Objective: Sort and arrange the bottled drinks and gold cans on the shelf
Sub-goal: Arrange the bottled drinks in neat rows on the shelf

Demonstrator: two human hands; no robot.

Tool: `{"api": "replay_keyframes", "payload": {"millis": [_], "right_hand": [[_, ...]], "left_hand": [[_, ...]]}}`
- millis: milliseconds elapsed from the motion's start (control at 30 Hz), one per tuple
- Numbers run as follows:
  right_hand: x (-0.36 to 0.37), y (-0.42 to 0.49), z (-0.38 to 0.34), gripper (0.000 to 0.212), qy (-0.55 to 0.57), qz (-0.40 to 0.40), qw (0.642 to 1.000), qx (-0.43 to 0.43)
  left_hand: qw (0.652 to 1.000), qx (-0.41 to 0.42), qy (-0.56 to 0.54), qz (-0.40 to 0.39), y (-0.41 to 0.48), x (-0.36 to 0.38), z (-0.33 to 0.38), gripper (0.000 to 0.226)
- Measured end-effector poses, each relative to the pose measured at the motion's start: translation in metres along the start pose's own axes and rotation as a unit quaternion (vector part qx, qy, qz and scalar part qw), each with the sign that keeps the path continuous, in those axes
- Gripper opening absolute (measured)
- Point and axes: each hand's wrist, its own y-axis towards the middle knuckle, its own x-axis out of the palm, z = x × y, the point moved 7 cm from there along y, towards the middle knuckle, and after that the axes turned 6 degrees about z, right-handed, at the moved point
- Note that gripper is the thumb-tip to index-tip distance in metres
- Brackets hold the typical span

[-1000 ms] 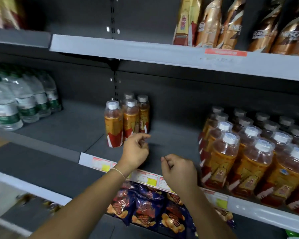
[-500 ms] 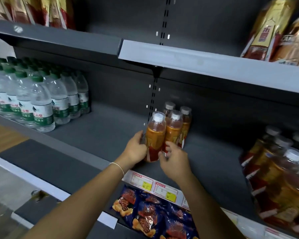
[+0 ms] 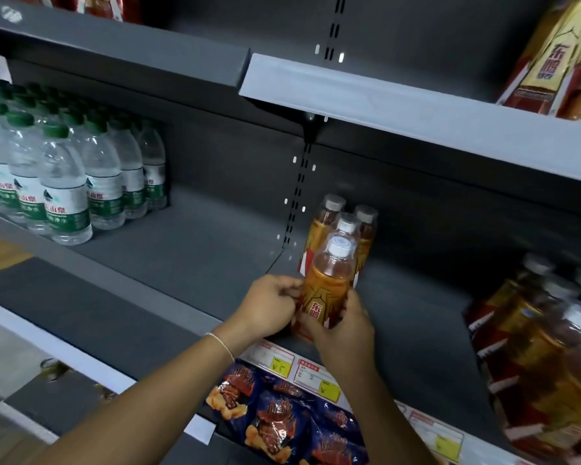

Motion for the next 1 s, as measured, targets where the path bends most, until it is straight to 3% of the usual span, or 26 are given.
{"api": "replay_keyframes", "payload": {"millis": [433,800,1000], "right_hand": [[-0.110,0.032,0.078,0.066,-0.018,0.069,0.997,0.038],[-0.111,0.104,0.103,0.063,-0.072,0.103,0.987,0.100],[-0.104,0.126,0.109,0.052,-0.074,0.107,0.986,0.102]], "left_hand": [[0.999,0.011,0.040,-0.020,0.015,0.144,0.036,0.048],[0.996,-0.056,-0.046,-0.061,0.053,0.186,0.033,0.050],[0.996,-0.045,-0.053,-0.058,0.063,0.184,0.034,0.052]]}}
